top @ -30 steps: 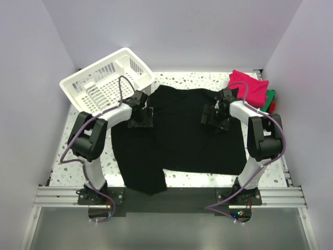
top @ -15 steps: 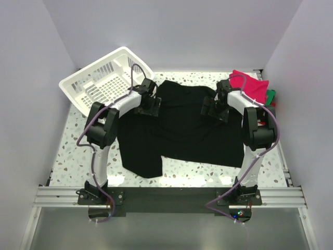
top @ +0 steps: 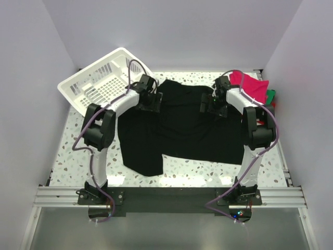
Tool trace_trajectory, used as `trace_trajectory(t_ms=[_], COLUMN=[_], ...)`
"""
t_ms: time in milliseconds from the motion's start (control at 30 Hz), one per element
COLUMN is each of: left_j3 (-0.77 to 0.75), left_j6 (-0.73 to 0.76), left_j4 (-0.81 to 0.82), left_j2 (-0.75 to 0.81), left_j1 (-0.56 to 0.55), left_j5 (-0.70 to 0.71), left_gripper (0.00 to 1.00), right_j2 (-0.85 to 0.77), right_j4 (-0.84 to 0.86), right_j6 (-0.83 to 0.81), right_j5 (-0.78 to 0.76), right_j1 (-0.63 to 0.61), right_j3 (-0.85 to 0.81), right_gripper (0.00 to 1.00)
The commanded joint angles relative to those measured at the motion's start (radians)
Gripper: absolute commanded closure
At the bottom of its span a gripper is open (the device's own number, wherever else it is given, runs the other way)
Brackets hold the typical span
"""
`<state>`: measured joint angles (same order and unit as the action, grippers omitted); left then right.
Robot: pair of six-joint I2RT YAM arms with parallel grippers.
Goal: Fold and stack the t-shirts
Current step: Flatten the tshirt out
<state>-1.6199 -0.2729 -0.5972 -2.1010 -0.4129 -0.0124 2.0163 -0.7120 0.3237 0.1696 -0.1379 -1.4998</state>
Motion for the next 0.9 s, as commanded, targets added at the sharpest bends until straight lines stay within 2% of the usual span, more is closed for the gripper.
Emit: trace_trajectory(t_ms=[0,233,433,633,767,867], left_j3=[0.008,0.233,0.573,0.78,0.888,0.972], left_j6=[-0.02,-0.144,-0.258,-0.441,-0.548,-0.597], left_j4=[0.094,0.091,0.083,-0.077,-0.194,-0.202], left_j2=[0.173,0.393,0.649,0.879,0.998,1.068], left_j1=[-0.004,-0.021,-0.082,-0.129,-0.15,-0.161], left_j5=[-0.017,-0.012,0.038,0.129,0.117,0.085], left_gripper=[0.17,0.17,0.19,0.26,0.3,0.32], right_j2=[-0.111,-0.186,-0.243,-0.303,-0.327,-0.34], right_j4=[-0.004,0.032,0.075,0.085,0.1,0.109], right_j6=[-0.04,-0.031,0.0,-0.003,0.003,0.012], right_j5=[-0.001,0.033,0.05,0.042,0.044,0.045], right_j1=[-0.037,-0.114,-0.155,-0.164,-0.163,-0.166], right_j3=[-0.004,0.105,0.22,0.309,0.357,0.371], right_gripper=[0.03,0.03,0.04,0.04,0.04,0.04])
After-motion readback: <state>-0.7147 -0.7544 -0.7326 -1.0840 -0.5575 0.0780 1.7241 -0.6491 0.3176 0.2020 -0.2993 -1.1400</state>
